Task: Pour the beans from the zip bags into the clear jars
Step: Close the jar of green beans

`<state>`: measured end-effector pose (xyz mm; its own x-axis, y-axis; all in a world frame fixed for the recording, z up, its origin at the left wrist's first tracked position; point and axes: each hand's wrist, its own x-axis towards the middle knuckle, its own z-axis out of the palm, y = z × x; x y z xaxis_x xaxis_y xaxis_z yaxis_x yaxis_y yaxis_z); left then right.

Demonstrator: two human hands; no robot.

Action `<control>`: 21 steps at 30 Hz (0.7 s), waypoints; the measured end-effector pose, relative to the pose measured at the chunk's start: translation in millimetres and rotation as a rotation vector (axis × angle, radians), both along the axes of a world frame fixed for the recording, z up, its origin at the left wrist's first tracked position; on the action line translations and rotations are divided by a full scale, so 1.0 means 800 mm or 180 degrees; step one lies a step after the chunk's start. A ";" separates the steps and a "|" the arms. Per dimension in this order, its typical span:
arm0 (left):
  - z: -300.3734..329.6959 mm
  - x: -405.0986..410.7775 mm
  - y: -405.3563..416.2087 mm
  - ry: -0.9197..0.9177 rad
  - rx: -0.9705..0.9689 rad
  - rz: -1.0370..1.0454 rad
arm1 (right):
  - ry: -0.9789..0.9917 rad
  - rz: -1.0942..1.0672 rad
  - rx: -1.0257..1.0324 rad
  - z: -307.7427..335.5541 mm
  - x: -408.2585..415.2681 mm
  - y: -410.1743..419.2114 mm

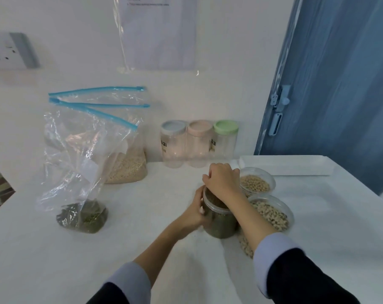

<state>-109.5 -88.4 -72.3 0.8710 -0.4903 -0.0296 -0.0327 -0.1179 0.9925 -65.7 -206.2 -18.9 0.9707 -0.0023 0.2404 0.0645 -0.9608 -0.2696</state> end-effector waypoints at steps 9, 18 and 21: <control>0.042 0.096 0.010 0.0341 -0.0013 0.1228 | -0.0093 -0.0850 0.0920 0.033 0.106 -0.042; 0.044 0.145 0.002 0.0517 0.0006 0.1551 | 0.0250 -0.0980 0.1011 0.036 0.183 -0.074; 0.044 0.153 -0.006 0.0561 0.0018 0.1642 | 0.0251 -0.1000 0.1250 0.036 0.189 -0.074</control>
